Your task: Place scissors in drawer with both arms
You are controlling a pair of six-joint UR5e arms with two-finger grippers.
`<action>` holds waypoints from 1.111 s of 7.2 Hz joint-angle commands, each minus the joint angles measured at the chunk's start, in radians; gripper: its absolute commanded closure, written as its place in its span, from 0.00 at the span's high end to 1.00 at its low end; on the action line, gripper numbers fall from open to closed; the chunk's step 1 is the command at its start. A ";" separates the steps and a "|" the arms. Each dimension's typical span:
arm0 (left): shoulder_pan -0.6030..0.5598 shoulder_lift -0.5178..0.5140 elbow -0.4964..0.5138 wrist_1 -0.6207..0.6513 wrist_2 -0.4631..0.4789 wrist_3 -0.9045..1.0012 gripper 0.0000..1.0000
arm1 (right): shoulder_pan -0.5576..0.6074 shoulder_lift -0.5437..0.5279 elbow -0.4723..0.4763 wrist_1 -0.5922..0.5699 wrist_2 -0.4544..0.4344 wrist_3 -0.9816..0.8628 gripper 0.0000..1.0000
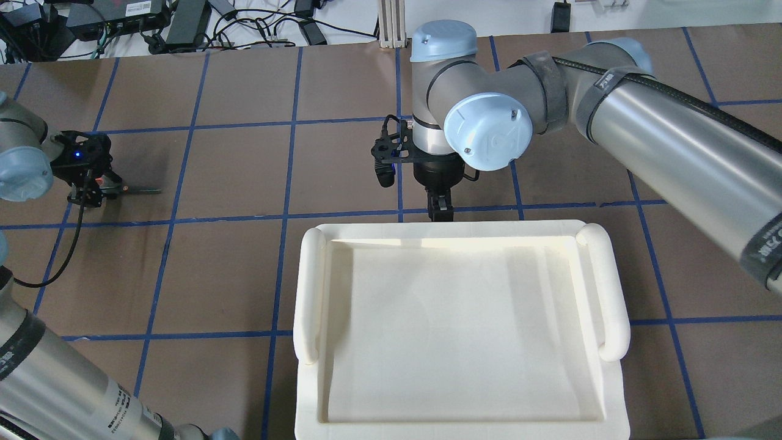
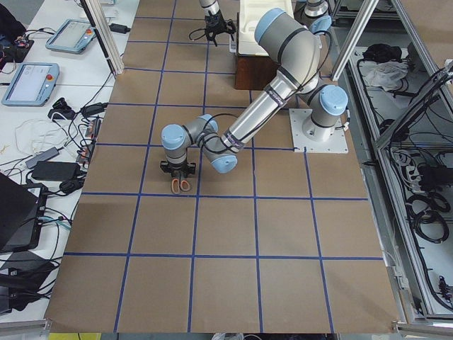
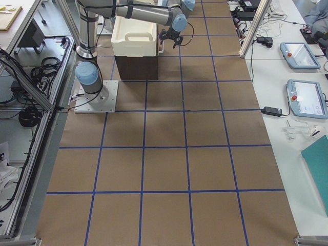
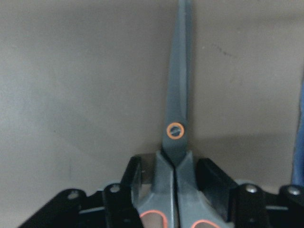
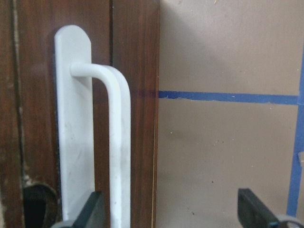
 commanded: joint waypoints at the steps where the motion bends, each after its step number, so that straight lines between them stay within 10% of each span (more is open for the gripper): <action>1: -0.001 0.009 0.002 0.000 0.000 0.010 0.00 | 0.003 0.008 0.011 -0.019 -0.010 -0.003 1.00; 8: -0.083 0.151 0.019 -0.159 0.000 0.006 0.00 | -0.001 0.016 0.002 -0.055 -0.010 -0.008 1.00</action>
